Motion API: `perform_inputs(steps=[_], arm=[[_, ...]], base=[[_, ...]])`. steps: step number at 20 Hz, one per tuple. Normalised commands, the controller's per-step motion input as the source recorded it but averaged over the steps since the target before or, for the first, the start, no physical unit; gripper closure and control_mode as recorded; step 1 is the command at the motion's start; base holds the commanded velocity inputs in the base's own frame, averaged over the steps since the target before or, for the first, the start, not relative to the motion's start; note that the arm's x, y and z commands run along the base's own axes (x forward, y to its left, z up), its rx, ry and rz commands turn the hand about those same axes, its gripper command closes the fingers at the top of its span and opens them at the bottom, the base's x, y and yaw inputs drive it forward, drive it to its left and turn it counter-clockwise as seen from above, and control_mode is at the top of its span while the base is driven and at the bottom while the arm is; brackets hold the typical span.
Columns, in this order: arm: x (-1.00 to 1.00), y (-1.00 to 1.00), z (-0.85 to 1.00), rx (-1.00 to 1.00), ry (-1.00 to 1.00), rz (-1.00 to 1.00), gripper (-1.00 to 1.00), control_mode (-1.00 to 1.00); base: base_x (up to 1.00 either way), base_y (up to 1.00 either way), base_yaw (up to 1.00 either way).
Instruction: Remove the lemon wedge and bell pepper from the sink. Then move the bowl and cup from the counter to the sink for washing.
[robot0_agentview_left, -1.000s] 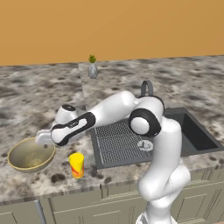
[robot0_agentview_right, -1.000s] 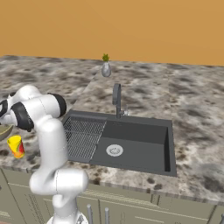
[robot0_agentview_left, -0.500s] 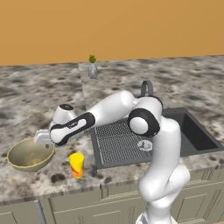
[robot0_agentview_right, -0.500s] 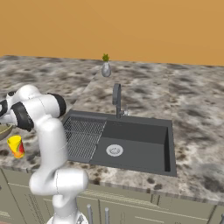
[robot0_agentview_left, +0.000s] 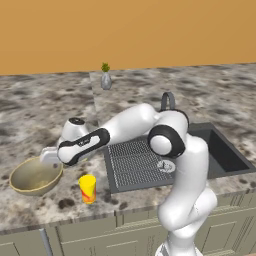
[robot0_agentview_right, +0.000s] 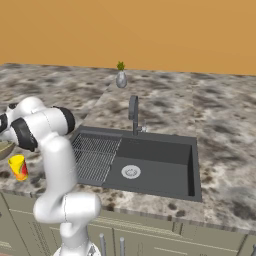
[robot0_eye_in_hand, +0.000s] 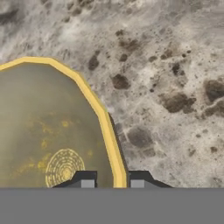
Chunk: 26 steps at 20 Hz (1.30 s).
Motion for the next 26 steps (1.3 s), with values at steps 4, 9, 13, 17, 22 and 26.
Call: perform_inputs(steps=[4, 9, 13, 17, 22, 26], arm=[[-0.08, -0.16, 0.25, 0.0, -0.03, 0.0, 1.0, -1.0], [-0.07, -0.14, 0.32, 0.0, -0.06, 0.0, 1.0, -1.0], [-0.05, -0.14, 0.35, 0.0, -0.05, 0.0, 1.0, -1.0], [-0.08, -0.22, 0.31, 0.0, -0.03, 0.0, 1.0, -1.0], [-0.06, -0.28, 0.28, 0.0, 0.0, 0.0, 1.0, -1.0], [-0.06, -0.3, 0.26, 0.02, 0.0, 0.0, 1.0, -1.0]], base=[[0.0, 0.0, 0.0], [0.0, 0.0, 0.0], [0.0, 0.0, 0.0], [0.0, 0.0, 0.0], [0.0, 0.0, 0.0], [0.0, 0.0, 0.0]])
